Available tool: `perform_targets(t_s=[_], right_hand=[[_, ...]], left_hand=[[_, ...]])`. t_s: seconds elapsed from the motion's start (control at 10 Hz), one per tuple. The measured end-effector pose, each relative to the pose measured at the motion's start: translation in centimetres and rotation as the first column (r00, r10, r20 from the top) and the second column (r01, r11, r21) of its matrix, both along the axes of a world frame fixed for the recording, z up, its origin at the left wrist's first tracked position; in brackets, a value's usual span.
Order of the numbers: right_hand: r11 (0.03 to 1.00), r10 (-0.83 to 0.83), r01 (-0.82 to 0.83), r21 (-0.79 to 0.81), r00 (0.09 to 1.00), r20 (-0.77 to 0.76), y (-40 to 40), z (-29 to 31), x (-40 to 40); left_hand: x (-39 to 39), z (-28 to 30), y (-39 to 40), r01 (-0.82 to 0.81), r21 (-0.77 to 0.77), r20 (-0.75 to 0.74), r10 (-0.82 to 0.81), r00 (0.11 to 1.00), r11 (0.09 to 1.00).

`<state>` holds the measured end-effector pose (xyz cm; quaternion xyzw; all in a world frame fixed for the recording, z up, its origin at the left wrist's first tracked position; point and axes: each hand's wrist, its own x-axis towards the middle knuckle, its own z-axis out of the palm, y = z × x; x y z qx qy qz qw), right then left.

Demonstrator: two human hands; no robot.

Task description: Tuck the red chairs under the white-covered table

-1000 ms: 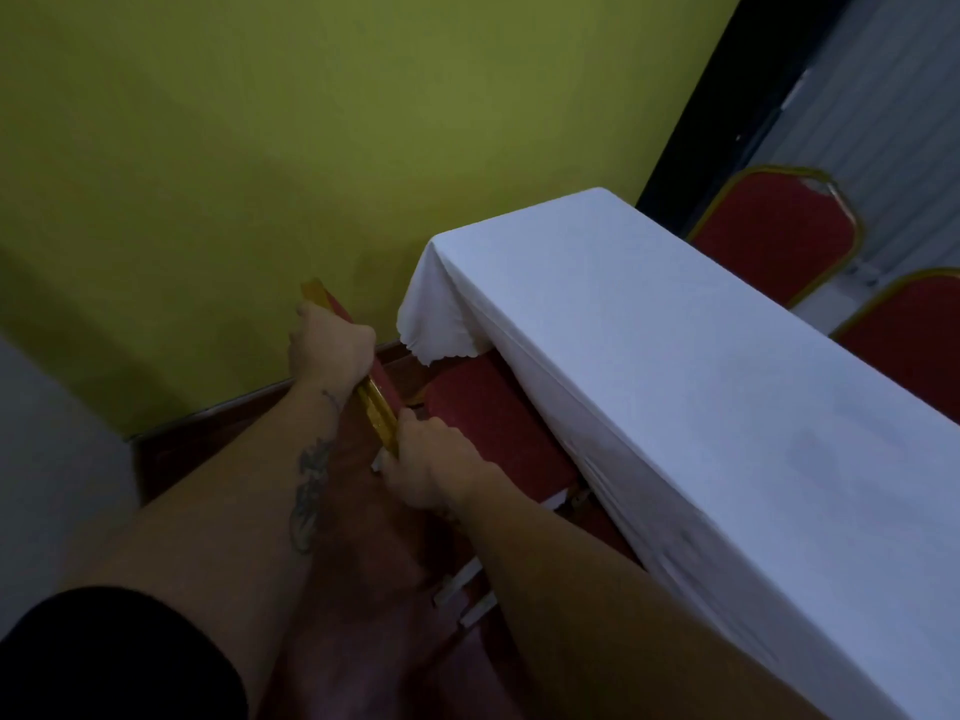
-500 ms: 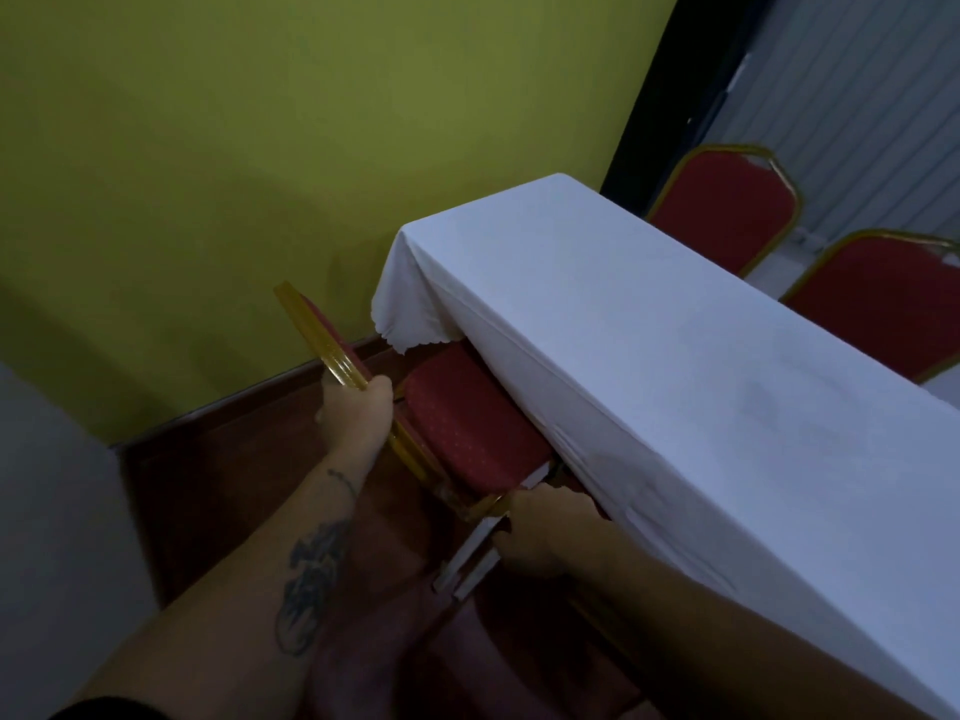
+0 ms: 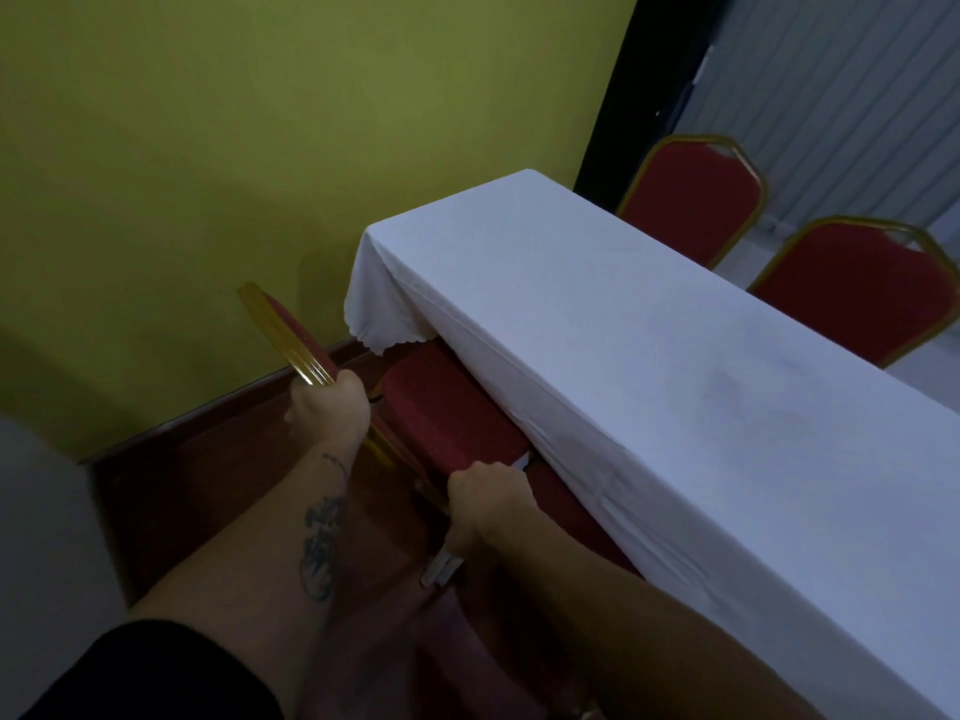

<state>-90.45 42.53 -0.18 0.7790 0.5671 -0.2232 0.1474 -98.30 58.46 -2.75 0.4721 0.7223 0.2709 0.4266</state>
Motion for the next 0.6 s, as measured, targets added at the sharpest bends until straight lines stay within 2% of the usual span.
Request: perform_targets(t_s=[0.2,0.4,0.6], right_hand=[[0.993,-0.042,0.043,0.108,0.999,-0.013,-0.3,0.2,0.1],[0.967,-0.131,0.156,0.201,0.982,-0.135,-2.2,2.2,0.9],[0.929,-0.178,0.231,0.288,0.964,-0.199,-3.9,7.5,4.9]], left_hand=[[-1.6,1.1,0.9,0.324,-0.165,-0.143,-0.348,0.927,0.931],[-2.4,2.6,-2.9,0.506,-0.18,-0.2,-0.535,0.821,0.844],[-1.4,6.4,-5.0,0.563,-0.116,-0.287,-0.57,0.77,0.818]])
